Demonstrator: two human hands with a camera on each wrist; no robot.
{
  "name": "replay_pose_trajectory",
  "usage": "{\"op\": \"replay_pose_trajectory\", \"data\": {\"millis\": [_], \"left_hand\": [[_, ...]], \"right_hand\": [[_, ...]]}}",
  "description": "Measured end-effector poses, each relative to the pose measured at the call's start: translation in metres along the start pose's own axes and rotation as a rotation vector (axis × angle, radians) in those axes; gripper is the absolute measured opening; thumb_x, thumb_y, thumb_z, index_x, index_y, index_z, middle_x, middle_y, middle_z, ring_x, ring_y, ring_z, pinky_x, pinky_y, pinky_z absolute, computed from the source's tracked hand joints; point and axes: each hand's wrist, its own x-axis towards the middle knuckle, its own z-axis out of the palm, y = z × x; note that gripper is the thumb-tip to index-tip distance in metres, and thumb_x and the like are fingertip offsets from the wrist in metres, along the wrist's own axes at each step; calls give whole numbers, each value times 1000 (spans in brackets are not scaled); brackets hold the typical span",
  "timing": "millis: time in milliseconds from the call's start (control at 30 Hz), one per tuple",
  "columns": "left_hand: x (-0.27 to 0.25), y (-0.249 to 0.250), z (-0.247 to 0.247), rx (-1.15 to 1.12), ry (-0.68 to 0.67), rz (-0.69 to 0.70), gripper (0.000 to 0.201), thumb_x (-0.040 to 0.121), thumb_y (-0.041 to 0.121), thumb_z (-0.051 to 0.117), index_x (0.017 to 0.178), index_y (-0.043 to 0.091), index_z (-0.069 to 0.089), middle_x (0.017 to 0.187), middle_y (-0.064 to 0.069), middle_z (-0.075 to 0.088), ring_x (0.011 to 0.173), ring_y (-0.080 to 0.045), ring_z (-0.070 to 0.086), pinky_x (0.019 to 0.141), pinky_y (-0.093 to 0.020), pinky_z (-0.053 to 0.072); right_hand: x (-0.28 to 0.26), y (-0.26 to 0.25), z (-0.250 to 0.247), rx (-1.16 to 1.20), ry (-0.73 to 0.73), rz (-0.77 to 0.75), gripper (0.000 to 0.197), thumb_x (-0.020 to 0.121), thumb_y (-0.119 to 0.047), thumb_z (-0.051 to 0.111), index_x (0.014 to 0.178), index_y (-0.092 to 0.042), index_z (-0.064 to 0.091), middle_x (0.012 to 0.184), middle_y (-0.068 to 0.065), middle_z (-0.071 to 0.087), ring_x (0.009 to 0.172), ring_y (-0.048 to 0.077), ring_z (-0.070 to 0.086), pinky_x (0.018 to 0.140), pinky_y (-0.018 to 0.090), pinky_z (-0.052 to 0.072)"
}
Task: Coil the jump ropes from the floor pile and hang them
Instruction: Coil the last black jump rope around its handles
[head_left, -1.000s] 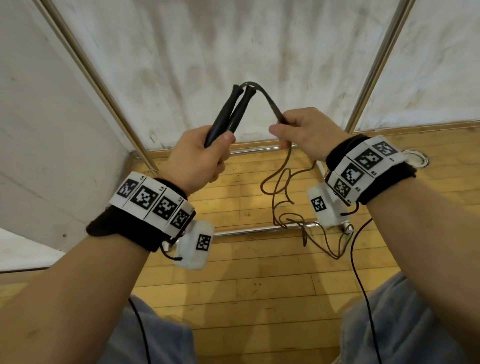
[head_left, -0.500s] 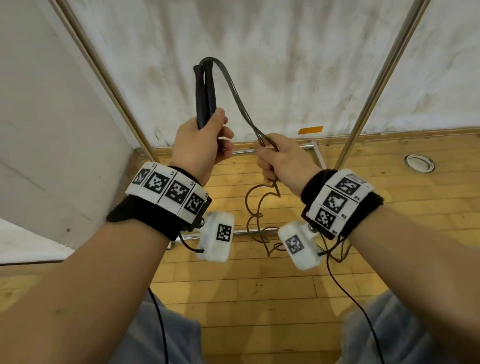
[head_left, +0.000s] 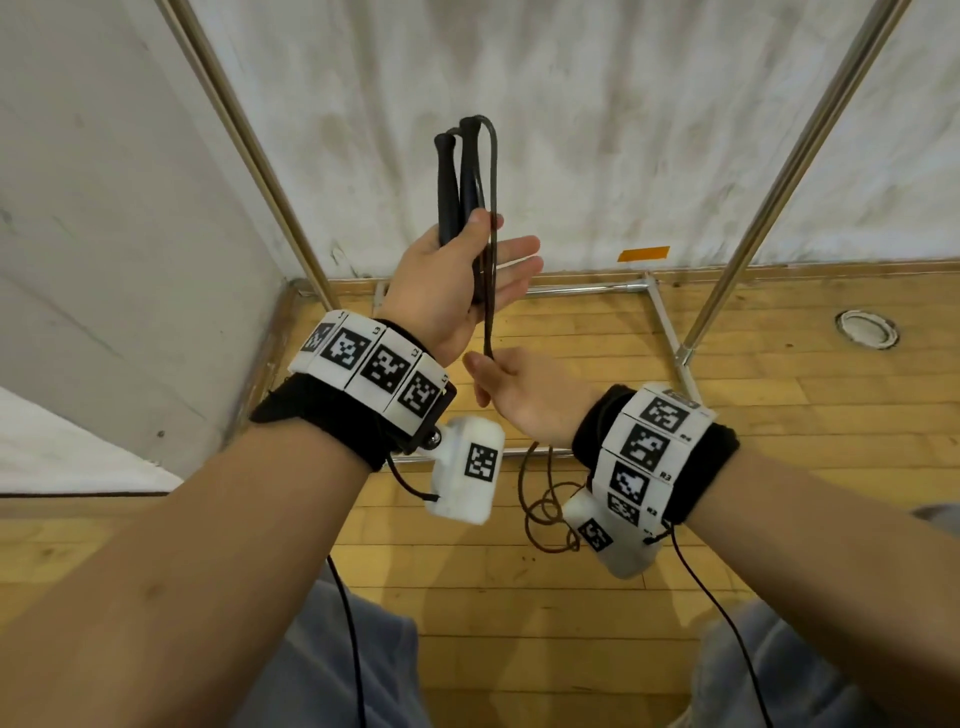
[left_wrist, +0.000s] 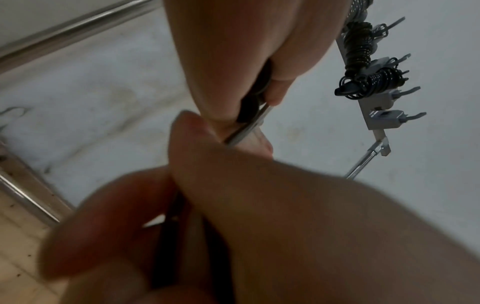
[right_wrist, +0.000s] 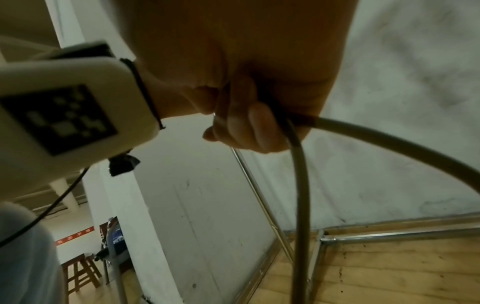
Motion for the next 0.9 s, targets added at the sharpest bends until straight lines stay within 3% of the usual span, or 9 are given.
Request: {"op": "replay_pose_trajectory", "data": {"millis": [100,200,267,367,433,533,633,767,900], "left_hand": [[-1,-2,-1,32,25,-10,22,102,28,43,104,10,55,76,-4,74,73,-19,72,68,-31,59],[2,-4,-2,83,71,29,19,102,27,43,96,12,54,55,6,50,46,-10,48,49,-24,43],[6,-2,-5,111,136,99,18,102,24,42,93,12,52,52,8,40,43,-9,36,46,-22,35],[13,4,-12,193,285,196,18,101,23,43,89,13,52,49,10,38,40,-7,34,44,-22,35],[18,6,-22,311,383,241,16,99,25,45,89,15,52,54,8,42,42,-9,39,47,-26,39],[25,7,-38,543,486,311,14,97,28,48,91,16,53,72,-2,51,63,-21,48,64,-37,45],[26,5,-49,824,519,328,18,97,30,47,99,14,54,80,-1,54,72,-21,52,65,-33,44],[21,-5,-54,1314,458,287,25,99,33,43,111,13,53,83,0,54,67,-19,50,56,-29,35],[19,-16,-53,1567,273,189,27,99,36,43,113,14,49,83,-3,56,71,-21,57,59,-34,48]], "right_hand": [[1,4,0,-19,-22,1,47,99,-48,26,68,-21,50,56,-7,45,52,11,44,54,27,28],[2,10,-3,79,-60,12,49,98,-51,27,67,-22,53,56,-7,43,50,11,39,56,27,29],[2,14,-6,181,-19,6,46,98,-48,33,66,-22,55,56,-8,42,51,10,39,59,27,33],[0,24,-14,187,55,4,42,97,-44,41,62,-22,49,57,-6,45,59,17,48,66,36,40],[-2,29,-19,153,43,5,42,96,-44,42,62,-19,44,57,-4,44,64,23,50,67,36,40],[-1,30,-25,22,57,-32,38,96,-40,45,74,-11,55,59,-5,41,57,15,43,59,26,35],[-1,25,-33,-95,121,-73,28,94,-39,49,70,-26,55,65,-8,48,61,8,45,55,24,31],[-3,23,-45,-240,109,-94,36,94,-44,48,65,-23,48,60,-6,47,55,12,44,53,26,31],[-5,22,-56,-244,184,-147,31,97,-36,45,70,-22,50,61,-7,47,56,9,44,53,24,29]]}}
